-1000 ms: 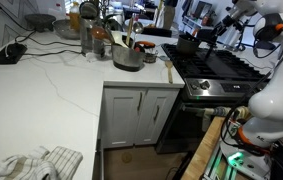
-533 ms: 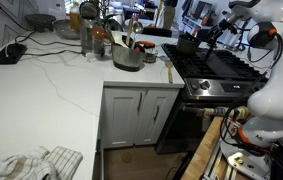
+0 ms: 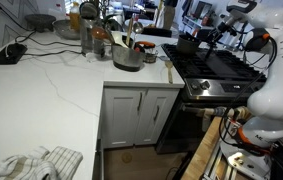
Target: Put the black spatula inside the pot
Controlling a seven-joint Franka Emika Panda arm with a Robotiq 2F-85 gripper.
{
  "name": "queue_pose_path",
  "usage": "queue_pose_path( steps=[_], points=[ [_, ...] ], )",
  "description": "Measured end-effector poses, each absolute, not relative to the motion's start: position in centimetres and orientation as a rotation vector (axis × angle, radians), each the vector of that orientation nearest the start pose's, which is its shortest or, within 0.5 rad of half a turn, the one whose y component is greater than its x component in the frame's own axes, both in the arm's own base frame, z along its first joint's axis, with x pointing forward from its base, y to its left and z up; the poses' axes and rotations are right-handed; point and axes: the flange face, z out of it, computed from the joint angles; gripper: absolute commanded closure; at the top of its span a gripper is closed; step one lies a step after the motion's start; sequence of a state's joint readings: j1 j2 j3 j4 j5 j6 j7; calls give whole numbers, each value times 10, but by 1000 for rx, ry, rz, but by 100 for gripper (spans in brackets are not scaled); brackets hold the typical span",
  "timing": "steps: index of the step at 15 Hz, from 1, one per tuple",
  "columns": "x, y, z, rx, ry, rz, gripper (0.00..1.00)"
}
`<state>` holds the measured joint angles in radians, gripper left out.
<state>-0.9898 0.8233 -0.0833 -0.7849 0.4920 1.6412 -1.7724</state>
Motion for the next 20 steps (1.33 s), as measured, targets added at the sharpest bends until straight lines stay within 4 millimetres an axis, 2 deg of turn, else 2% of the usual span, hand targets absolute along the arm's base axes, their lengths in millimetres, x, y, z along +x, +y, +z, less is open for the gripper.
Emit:
queue_pose_path(
  steps=[1,2,5,10,13,14,16,18,20],
  points=[
    [431,-637,461,-2855,-1045,-654,1],
    [431,-638,460,-2858,-1048,-646,6],
    [431,-642,457,-2864,-1052,-629,40],
    [433,-646,449,-2868,-1057,-627,79],
    [434,-646,452,-2876,-1061,-629,97],
    [434,-646,454,-2881,-1064,-631,94],
    [434,-647,461,-2894,-1070,-632,94],
    [434,-647,469,-2911,-1079,-624,99],
    [433,-646,479,-2932,-1095,-606,100]
  ],
)
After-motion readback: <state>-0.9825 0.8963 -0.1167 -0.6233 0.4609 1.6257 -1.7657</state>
